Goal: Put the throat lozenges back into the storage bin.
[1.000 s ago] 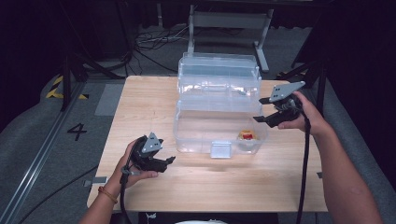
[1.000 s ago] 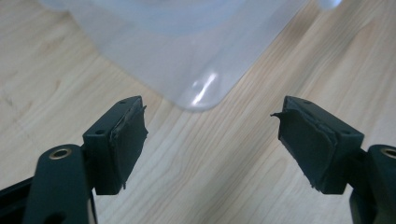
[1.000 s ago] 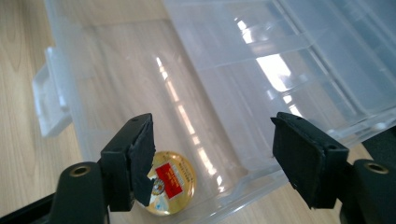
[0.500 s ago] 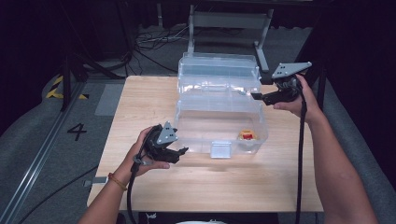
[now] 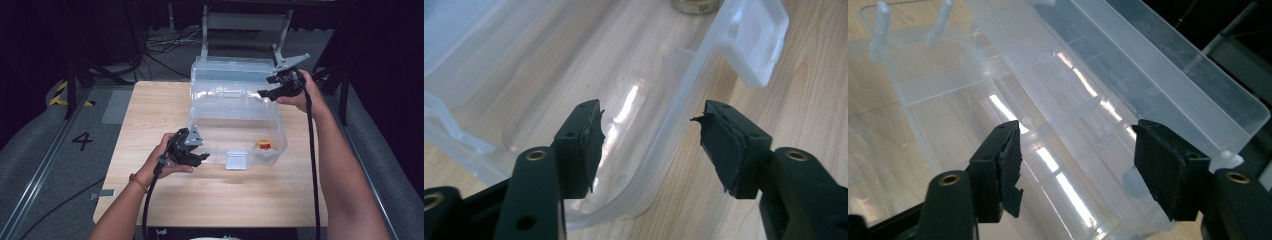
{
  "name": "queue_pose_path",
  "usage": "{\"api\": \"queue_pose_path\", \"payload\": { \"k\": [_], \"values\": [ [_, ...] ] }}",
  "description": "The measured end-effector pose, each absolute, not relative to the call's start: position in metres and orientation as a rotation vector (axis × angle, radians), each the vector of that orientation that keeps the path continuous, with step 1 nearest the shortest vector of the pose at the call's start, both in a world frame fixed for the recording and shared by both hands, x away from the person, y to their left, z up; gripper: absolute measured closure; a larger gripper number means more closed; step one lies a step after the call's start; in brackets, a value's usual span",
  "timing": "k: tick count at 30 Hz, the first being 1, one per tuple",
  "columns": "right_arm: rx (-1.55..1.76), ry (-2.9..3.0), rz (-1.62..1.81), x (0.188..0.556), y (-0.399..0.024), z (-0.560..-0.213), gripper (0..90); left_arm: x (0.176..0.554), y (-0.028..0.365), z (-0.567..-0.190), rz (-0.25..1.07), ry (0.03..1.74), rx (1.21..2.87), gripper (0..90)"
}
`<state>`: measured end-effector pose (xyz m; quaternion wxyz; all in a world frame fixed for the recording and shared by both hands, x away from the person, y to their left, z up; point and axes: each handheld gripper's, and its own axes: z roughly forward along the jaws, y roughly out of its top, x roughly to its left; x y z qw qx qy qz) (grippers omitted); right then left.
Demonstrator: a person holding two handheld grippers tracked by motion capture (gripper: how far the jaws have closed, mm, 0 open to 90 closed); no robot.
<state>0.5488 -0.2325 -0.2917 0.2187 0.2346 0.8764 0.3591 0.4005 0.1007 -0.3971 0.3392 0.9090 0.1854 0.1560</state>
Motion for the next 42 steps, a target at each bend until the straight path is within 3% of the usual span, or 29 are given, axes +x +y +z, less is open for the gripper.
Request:
{"api": "queue_pose_path", "payload": {
  "k": [8,10,22,31,42],
  "values": [
    [0.627,2.497,0.918,0.562,-0.216,-0.3,48.4,0.411,0.088,-0.406,0.352,0.428,2.53,55.3],
    [0.612,2.495,0.904,0.563,-0.214,-0.301,56.2,0.413,0.086,-0.408,0.354,0.427,2.542,56.5],
    [0.602,2.523,0.879,0.569,-0.21,-0.305,65.6,0.418,0.071,-0.404,0.32,0.341,2.654,72.5],
    [0.496,2.587,0.694,0.566,-0.195,-0.295,76.2,0.421,0.065,-0.401,0.292,0.374,2.7,73.7],
    [0.437,2.616,0.77,0.563,-0.195,-0.293,83.2,0.419,0.064,-0.403,0.304,0.422,2.681,71.8]
  ]
}}
